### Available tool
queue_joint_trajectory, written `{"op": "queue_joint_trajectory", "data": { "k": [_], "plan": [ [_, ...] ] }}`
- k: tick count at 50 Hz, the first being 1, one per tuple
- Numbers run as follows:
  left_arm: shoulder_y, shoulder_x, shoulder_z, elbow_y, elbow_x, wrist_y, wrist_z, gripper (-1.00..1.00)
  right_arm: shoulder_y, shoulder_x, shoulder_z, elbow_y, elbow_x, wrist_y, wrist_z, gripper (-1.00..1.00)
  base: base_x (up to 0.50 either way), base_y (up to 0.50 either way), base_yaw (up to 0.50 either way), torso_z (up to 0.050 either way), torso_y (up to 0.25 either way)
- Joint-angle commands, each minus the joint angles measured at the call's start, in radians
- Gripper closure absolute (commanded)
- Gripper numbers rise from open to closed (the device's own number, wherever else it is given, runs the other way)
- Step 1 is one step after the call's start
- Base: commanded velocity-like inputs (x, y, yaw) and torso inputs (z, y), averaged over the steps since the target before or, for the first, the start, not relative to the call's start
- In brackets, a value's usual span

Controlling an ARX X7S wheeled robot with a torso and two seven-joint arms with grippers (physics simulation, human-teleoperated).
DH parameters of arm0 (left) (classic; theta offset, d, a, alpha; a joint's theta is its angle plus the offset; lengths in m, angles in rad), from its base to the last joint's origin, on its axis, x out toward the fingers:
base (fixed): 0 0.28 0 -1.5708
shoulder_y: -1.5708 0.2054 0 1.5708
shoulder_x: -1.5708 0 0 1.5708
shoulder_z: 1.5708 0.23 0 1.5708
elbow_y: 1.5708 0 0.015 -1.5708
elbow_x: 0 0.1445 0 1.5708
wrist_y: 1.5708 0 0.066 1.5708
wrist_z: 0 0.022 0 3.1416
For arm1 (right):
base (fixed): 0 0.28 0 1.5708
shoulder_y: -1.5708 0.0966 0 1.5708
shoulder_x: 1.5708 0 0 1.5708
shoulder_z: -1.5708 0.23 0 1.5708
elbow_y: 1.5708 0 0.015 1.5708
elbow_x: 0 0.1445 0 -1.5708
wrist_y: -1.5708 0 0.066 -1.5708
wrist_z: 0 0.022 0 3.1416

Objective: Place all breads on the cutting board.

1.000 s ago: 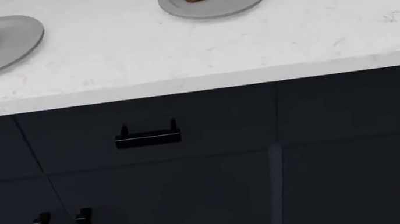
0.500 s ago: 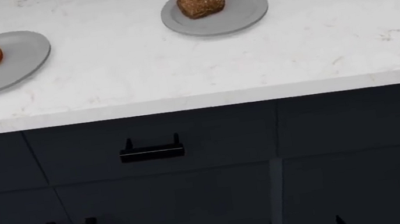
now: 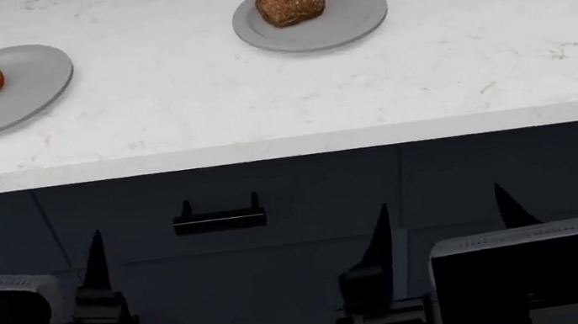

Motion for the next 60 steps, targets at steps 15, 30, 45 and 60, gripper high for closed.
{"op": "queue_joint_trajectory", "data": {
  "k": [15, 30, 45, 60],
  "plan": [
    [-0.157, 0.003, -0.078, 0.159, -0.074, -0.256, 0.022, -1.0, 0.109, -0.01, 0.023, -0.028, 0.035, 0.108, 0.007, -1.0, 0.0, 0.0, 0.0, 0.0, 0.0],
    [-0.378, -0.065, -0.373, 0.429, -0.129, -0.682, 0.043, -1.0, 0.137, -0.021, 0.076, -0.137, 0.084, 0.212, 0.021, -1.0, 0.0, 0.0, 0.0, 0.0, 0.0],
    [-0.376, -0.113, -0.55, 0.416, -0.398, -0.727, -0.159, -1.0, 0.137, -0.012, 0.072, -0.145, 0.084, 0.207, 0.04, -1.0, 0.0, 0.0, 0.0, 0.0, 0.0],
    [-0.349, -0.161, -0.548, 0.391, -0.533, -0.668, -0.252, -1.0, 0.146, 0.014, 0.032, -0.158, 0.063, 0.207, 0.06, -1.0, 0.41, 0.04, 0.0, 0.0, 0.0]
  ]
}}
